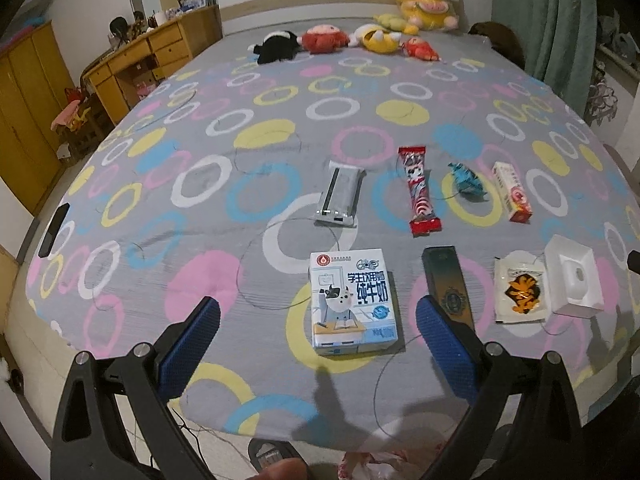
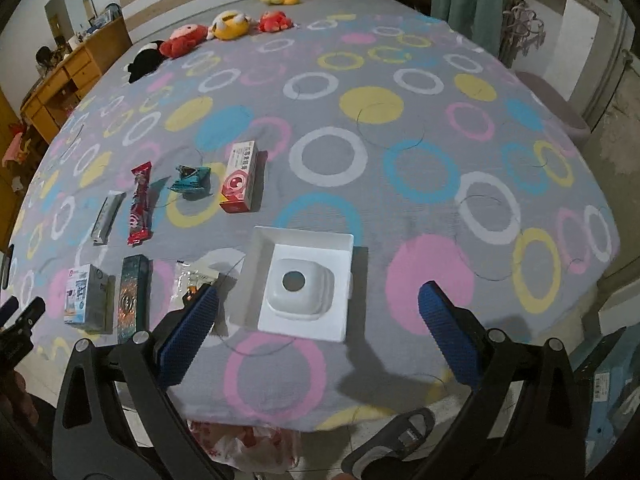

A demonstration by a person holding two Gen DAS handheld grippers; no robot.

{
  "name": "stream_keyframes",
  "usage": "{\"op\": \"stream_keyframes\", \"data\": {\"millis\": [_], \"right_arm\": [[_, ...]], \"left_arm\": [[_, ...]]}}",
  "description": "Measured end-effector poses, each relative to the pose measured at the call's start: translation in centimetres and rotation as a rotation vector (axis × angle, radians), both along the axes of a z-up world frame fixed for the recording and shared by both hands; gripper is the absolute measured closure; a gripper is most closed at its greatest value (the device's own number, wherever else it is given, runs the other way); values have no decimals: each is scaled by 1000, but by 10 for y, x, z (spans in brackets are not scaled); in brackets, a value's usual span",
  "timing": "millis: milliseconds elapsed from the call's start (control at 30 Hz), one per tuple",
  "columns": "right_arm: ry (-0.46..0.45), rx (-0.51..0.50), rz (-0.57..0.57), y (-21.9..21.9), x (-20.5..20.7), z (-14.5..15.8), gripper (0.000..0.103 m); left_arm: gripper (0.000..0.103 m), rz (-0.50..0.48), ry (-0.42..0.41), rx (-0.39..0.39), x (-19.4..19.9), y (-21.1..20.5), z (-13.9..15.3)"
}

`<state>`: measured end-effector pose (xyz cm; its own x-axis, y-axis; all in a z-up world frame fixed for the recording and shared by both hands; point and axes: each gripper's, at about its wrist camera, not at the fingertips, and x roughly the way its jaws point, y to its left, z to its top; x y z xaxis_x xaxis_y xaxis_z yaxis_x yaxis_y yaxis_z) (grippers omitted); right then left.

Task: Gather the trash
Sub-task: 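Grasp the blue-and-white milk carton with the left tool while the right tool grasps the white square tray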

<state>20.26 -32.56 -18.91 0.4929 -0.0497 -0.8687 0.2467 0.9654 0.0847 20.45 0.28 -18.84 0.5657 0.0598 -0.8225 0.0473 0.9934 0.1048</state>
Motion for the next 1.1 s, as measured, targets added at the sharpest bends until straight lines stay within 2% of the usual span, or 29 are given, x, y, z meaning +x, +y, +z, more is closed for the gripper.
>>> {"op": "stream_keyframes", "data": {"millis": [333,533,1100], "right_arm": [[94,56,8,-5,28,-35,5],[156,43,-5,-10,38,-56,5],[256,67,-18,-5,66,-103,6]], "left_arm": [[7,-4,86,-2,31,-4,-38],[7,-14,131,-7,42,-8,-54],[7,-14,192,5,59,-11,-92]]}}
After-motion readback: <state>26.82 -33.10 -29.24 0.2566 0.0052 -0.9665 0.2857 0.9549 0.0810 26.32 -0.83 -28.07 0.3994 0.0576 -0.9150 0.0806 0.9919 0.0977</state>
